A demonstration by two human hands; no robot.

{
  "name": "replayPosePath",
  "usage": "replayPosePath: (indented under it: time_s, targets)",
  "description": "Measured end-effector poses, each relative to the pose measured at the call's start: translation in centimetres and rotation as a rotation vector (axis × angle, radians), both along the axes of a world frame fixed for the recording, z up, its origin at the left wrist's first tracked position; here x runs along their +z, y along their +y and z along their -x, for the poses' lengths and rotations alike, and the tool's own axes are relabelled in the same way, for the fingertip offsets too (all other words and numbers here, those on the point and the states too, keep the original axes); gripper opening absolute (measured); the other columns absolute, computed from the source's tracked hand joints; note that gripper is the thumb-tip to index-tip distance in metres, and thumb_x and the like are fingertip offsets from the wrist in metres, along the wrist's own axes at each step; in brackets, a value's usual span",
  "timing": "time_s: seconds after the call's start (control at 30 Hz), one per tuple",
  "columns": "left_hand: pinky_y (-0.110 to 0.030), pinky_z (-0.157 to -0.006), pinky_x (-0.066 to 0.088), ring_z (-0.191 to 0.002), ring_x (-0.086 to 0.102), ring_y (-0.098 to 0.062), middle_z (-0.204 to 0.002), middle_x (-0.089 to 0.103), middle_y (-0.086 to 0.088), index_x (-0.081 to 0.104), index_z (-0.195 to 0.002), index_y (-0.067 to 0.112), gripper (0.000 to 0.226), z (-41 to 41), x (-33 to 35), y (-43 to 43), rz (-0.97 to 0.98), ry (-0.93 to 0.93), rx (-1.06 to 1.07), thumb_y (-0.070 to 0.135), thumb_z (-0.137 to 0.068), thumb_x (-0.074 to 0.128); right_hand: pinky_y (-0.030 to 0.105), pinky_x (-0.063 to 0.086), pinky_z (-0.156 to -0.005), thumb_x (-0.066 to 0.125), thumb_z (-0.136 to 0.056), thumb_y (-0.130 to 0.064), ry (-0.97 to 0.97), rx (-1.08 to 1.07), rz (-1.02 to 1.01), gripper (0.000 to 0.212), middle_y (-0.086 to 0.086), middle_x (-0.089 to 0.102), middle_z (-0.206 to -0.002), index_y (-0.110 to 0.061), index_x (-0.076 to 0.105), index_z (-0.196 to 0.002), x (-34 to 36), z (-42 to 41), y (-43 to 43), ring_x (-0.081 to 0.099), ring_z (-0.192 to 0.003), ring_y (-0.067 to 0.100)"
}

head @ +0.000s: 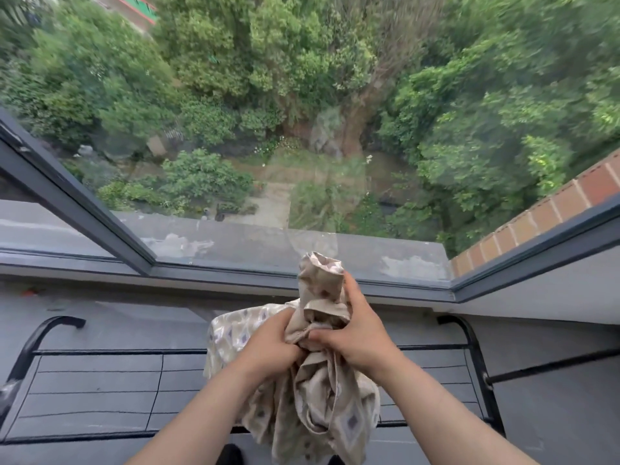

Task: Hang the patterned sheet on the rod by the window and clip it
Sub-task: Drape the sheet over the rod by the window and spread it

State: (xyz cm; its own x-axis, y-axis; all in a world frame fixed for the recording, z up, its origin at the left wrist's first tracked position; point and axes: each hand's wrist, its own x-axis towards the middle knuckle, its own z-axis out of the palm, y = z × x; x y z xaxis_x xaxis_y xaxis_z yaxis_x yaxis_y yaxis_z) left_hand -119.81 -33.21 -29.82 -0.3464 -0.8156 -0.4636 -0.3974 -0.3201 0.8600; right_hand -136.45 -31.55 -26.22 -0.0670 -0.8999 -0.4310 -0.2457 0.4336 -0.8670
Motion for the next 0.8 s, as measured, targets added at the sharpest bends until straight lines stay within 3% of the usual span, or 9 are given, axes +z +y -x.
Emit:
replayPosePath:
  time_s: [0.07,0.13,0.27,0.4,0.5,0.57,0.67,0.73,0.8]
  targets:
    - [-0.013,-0.066,0.048,-0.077,0.064,0.002,-0.079,0.071,0.012,0.063,-0.096,0.020,0.041,-0.1,1.1,-0.3,-0.032,0.086,0.039,0.018,-0.055,0.065,0.011,0.048,-0.069,0.088,-0.066,-0.011,-0.054,-0.129,-0.040,0.063,-0.014,0.070,-0.098,-0.026,0.058,-0.120,0.2,-0.4,-0.2,0.064,-0.079,-0.010]
    - [-0.008,-0.062,0.044,-0.070,0.061,0.011,-0.081,0.068,0.011,0.061,-0.096,0.020,0.044,-0.2,1.9,-0.7,-0.051,0.119,0.002,0.022,-0.053,0.068,0.016,0.049,-0.063,0.085,-0.071,-0.008,-0.104,-0.205,-0.056,0.025,-0.005,0.075,-0.078,-0.011,0.073,-0.093,0.4,-0.8,-0.3,0.065,-0.067,0.000]
    - [-0.025,-0.087,0.051,-0.095,0.065,-0.004,-0.104,0.069,0.007,0.059,-0.111,0.022,0.080,-0.3,1.2,-1.0,-0.181,0.168,0.115,0.068,-0.048,0.073,0.019,0.052,-0.064,0.080,-0.078,-0.011,-0.192,-0.247,-0.089,0.005,0.002,0.076,-0.079,-0.010,0.077,-0.082,-0.1,-1.1,0.1,0.067,-0.070,0.007]
    - [-0.046,-0.098,0.049,-0.104,0.068,-0.021,-0.102,0.075,-0.001,0.070,-0.099,0.020,0.043,0.2,0.8,-1.1,-0.229,0.140,0.209,0.052,-0.071,0.062,0.030,0.055,-0.078,0.068,-0.091,-0.022,-0.078,-0.167,-0.156,0.013,0.003,0.077,-0.089,-0.015,0.077,-0.085,-1.2,-1.6,0.5,0.069,-0.082,0.013]
    - [-0.048,-0.096,0.051,-0.099,0.069,-0.023,-0.094,0.076,-0.003,0.074,-0.089,0.016,0.035,0.2,0.4,-1.2,-0.225,0.130,0.245,0.044,-0.070,0.063,0.024,0.053,-0.073,0.059,-0.095,-0.014,-0.048,-0.229,-0.149,0.020,0.003,0.077,-0.088,-0.013,0.077,-0.086,-1.7,-2.0,0.9,0.066,-0.082,0.013]
    - [-0.041,-0.088,0.055,-0.088,0.069,-0.018,-0.091,0.076,-0.004,0.073,-0.089,0.015,0.033,0.0,0.8,-1.0,-0.192,0.114,0.238,0.041,-0.069,0.069,0.023,0.052,-0.068,0.056,-0.096,-0.013,-0.052,-0.343,-0.136,0.025,0.003,0.076,-0.083,-0.013,0.077,-0.082,-1.7,-2.1,1.1,0.064,-0.079,0.014]
    - [-0.027,-0.067,0.052,-0.074,0.064,-0.015,-0.078,0.074,-0.004,0.073,-0.088,0.009,0.017,-1.2,0.8,-1.3,-0.182,0.132,0.303,0.019,-0.076,0.080,0.036,0.056,-0.076,0.054,-0.097,-0.037,-0.203,-0.701,-0.256,0.032,0.005,0.076,-0.079,-0.015,0.073,-0.082,-1.6,-0.8,0.9,0.069,-0.075,0.023]
    - [-0.033,-0.073,0.052,-0.079,0.064,-0.022,-0.078,0.073,-0.008,0.071,-0.086,0.008,0.002,-2.9,0.9,-2.1,-0.197,0.169,0.455,0.010,-0.085,0.071,0.043,0.056,-0.083,0.050,-0.098,-0.044,-0.206,-0.846,-0.275,0.036,0.008,0.075,-0.084,-0.015,0.069,-0.092,-1.9,1.3,0.8,0.070,-0.080,0.027]
    - [-0.044,-0.084,0.051,-0.084,0.064,-0.029,-0.085,0.072,-0.015,0.068,-0.092,0.007,0.006,-4.6,2.1,-3.2,-0.208,0.261,0.603,0.010,-0.091,0.062,0.045,0.053,-0.086,0.046,-0.099,-0.040,-0.060,-0.862,-0.213,0.035,0.007,0.070,-0.087,-0.011,0.065,-0.098,-1.5,3.2,0.4,0.065,-0.086,0.027]
